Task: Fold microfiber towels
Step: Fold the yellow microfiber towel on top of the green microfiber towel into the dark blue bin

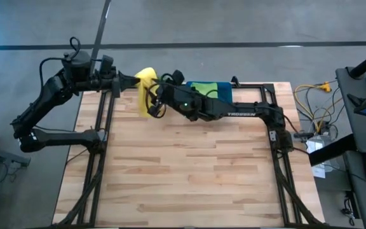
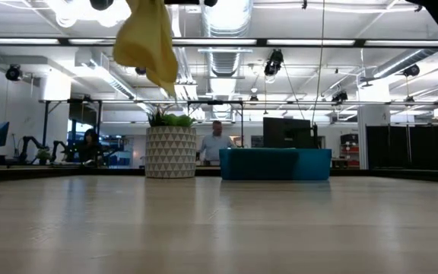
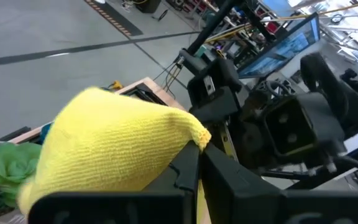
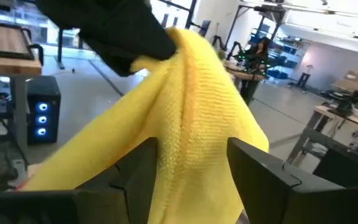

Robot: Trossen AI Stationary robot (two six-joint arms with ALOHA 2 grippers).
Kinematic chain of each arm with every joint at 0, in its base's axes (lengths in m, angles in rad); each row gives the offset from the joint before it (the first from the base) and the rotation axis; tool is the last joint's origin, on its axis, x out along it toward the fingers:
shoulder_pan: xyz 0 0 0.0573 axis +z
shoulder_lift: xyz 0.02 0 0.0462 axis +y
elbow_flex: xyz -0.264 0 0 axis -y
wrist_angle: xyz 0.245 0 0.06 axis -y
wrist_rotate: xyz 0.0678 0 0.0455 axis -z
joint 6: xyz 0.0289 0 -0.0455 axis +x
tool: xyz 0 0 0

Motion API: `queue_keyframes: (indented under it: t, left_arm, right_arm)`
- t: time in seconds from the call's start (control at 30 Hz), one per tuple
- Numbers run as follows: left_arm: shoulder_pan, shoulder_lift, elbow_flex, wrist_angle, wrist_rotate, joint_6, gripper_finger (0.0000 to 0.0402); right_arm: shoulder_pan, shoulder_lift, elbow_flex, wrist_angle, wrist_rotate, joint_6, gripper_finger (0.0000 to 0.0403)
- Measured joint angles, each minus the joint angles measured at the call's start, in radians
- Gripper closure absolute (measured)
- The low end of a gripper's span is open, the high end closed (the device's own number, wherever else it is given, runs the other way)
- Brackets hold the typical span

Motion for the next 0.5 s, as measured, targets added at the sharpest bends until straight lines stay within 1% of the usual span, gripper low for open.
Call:
queue_keyframes:
  t: [0.13, 0.3, 0.5]
  left_arm:
    - [-0.002, 0.0, 0.0, 0.003, 0.001, 0.0, 0.0401]
    - [-0.002, 0.002, -0.001, 0.003, 0.001, 0.002, 0.0401]
    - [-0.002, 0.018, -0.001, 0.002, 0.002, 0.01, 0.0401]
  right_arm:
    - [-0.008, -0.011, -0.009, -0.025, 0.003, -0.004, 0.0225]
    - [-0.011, -0.015, -0.006, -0.121, 0.002, -0.004, 0.0235]
    - [0.001, -0.022, -0.005, -0.127, 0.002, -0.005, 0.0239]
